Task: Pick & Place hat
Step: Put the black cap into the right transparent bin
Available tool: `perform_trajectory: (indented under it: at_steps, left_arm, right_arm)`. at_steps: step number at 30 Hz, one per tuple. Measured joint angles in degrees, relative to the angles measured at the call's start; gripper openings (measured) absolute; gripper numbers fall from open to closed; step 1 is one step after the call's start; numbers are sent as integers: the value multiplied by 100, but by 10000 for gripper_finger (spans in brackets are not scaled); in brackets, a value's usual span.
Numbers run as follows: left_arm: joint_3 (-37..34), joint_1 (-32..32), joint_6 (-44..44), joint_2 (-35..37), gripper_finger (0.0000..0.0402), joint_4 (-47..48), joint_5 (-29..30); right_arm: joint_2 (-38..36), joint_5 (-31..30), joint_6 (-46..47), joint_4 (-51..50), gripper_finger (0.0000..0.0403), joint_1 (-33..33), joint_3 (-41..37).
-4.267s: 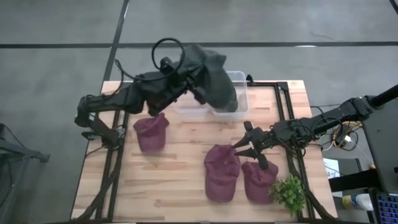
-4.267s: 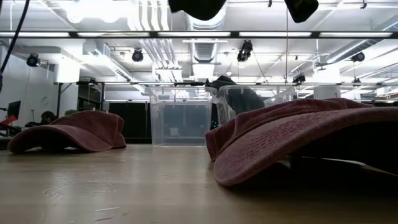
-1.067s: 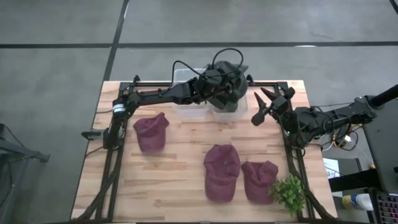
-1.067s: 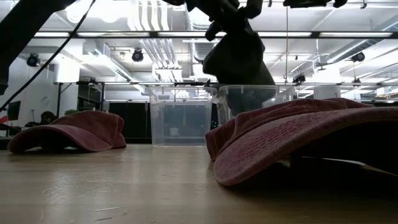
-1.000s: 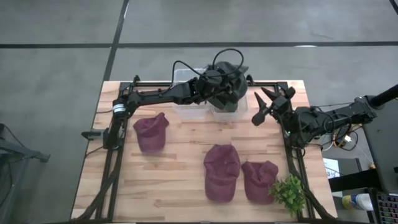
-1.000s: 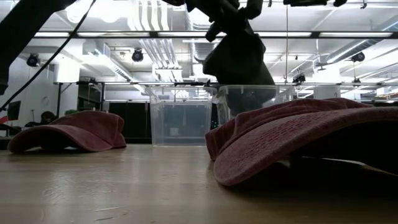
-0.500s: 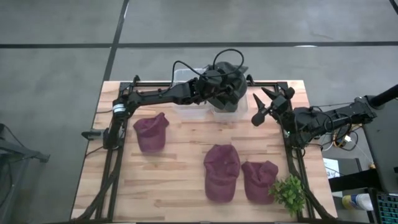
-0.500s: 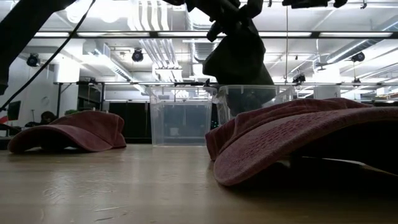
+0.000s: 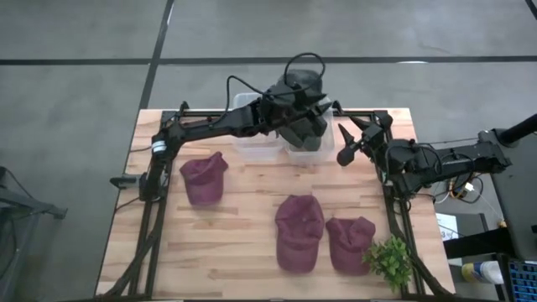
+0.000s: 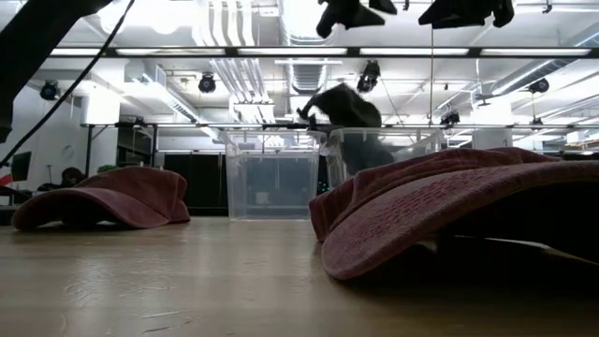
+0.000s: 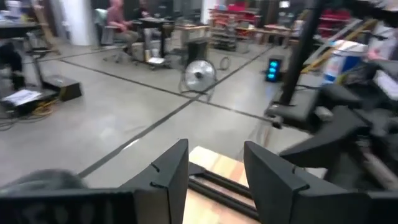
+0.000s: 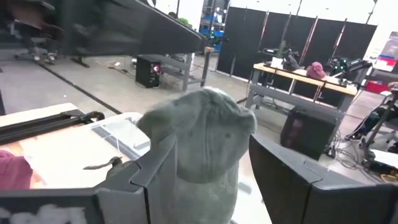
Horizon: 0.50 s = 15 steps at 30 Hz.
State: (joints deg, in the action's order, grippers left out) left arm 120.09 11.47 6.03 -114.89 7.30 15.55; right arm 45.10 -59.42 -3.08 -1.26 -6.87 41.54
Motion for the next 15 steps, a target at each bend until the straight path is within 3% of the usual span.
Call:
perform_trajectory:
  at_steps: [8,15]
  left_arm:
    - [645,-44,0,0,147,1656,-7]
    - [1230,-44,-229,0,147,2989,644]
  right_arm:
    - [7,162,11,-33,196,2,-4]
    - [10,402,-57,-31,196,16,-7]
